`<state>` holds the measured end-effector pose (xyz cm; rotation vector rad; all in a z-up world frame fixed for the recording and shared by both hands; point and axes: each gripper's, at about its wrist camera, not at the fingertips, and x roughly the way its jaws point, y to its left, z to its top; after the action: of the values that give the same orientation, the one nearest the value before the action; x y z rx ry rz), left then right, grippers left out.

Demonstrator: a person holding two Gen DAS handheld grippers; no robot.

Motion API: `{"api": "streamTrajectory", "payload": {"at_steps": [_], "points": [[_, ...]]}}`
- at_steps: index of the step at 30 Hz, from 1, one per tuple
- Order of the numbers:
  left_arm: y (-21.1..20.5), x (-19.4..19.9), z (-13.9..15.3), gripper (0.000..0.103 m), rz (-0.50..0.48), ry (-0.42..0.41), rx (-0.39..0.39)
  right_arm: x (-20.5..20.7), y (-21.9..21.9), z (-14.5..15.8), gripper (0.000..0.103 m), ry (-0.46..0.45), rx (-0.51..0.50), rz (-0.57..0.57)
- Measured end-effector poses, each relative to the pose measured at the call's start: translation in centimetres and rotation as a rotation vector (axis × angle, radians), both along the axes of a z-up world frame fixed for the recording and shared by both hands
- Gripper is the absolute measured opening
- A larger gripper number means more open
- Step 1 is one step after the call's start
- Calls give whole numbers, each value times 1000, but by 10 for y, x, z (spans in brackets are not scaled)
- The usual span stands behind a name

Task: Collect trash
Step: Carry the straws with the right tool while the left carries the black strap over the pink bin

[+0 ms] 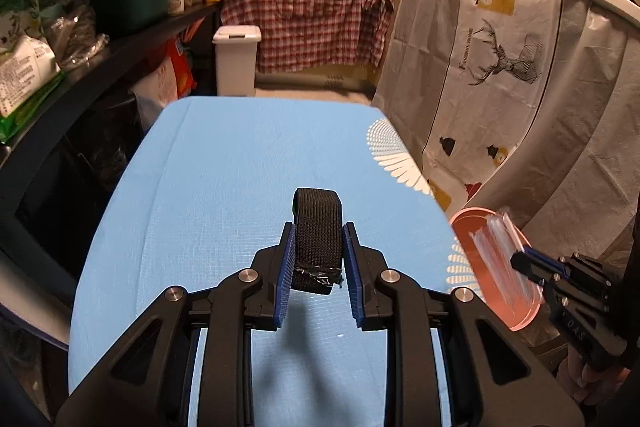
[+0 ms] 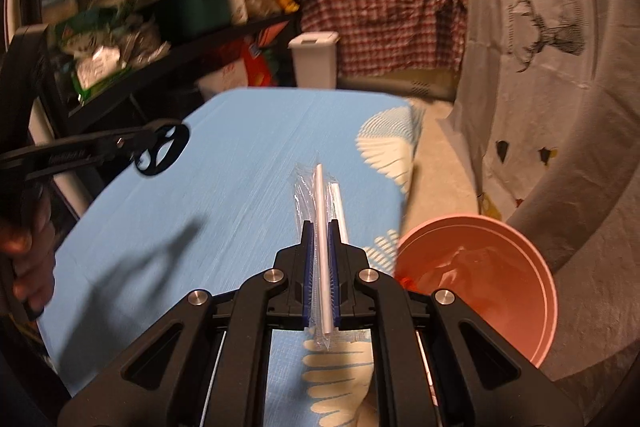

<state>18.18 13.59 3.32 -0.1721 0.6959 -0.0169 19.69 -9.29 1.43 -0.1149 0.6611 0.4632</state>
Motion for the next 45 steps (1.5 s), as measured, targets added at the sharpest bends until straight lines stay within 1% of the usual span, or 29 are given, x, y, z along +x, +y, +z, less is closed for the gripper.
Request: {"api": "streamTrajectory", "payload": {"at_steps": [6, 16, 33, 45], "points": [[-14, -8, 3, 24, -10, -17, 3, -2, -19, 11, 7, -29, 42, -60], [-36, -7, 2, 24, -44, -26, 16, -1, -38, 17, 7, -44, 72, -109], [-55, 1, 1, 24, -79, -30, 19, 3, -44, 16, 7, -40, 88, -145], [-67, 6, 0, 24, -101, -30, 17, 3, -55, 23, 7, -52, 114, -173]]}}
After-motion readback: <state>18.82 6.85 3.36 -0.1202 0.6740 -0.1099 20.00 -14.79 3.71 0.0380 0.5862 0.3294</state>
